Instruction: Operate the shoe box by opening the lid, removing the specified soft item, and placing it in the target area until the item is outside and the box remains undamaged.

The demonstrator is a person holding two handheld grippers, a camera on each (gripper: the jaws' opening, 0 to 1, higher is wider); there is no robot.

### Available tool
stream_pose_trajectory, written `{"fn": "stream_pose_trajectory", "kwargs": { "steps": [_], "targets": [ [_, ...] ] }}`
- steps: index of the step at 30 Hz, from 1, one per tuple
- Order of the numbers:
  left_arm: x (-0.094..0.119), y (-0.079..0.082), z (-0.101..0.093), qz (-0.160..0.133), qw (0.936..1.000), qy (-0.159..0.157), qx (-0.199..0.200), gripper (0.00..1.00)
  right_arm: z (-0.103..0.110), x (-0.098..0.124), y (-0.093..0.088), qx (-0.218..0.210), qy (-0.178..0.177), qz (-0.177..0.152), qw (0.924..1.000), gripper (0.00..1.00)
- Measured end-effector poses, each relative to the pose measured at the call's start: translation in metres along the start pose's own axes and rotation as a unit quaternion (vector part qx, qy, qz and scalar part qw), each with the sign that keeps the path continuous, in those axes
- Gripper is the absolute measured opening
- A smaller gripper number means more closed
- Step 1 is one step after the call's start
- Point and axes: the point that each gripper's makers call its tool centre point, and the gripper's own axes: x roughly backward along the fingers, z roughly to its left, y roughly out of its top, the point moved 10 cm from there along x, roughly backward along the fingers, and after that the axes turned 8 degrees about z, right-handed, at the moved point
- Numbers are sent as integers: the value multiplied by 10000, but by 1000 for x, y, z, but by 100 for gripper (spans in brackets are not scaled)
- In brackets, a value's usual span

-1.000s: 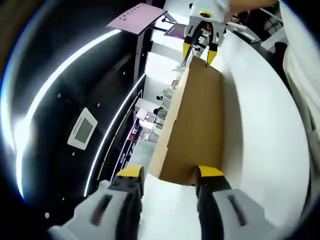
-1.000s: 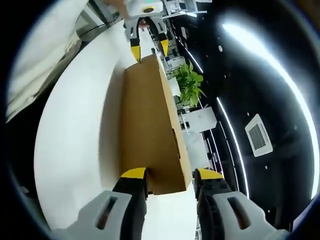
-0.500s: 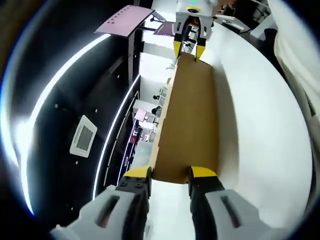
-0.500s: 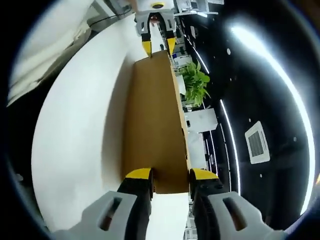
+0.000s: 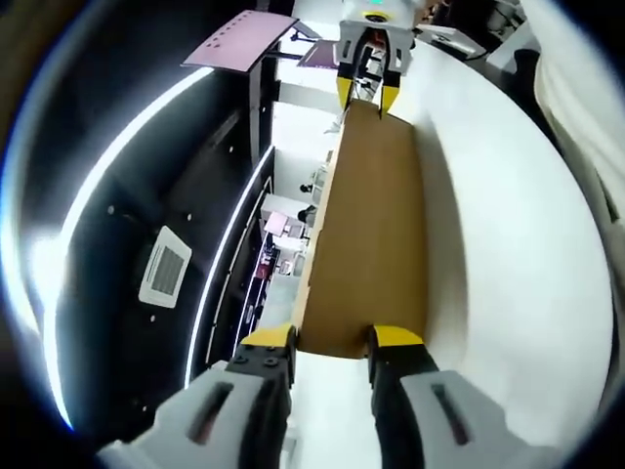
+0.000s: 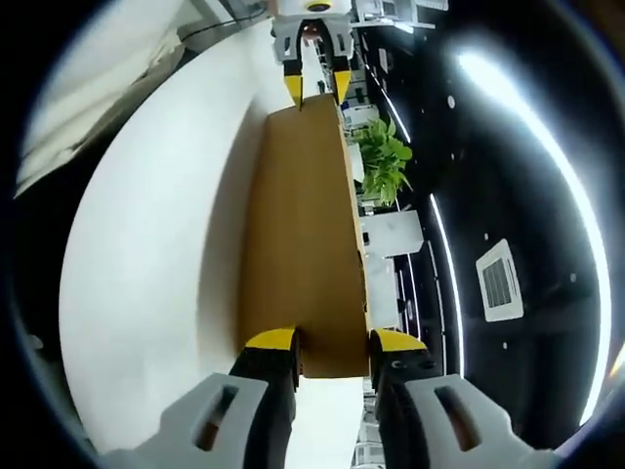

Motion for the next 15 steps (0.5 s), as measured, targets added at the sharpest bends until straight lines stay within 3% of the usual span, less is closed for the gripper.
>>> {"fn": "stream_pose_trajectory", "kwargs": {
  "steps": [15],
  "targets": [
    [2,1,7,77,9997,-200,-115,29,-4,1,0,6,143,51,9999,28]
  ]
}}
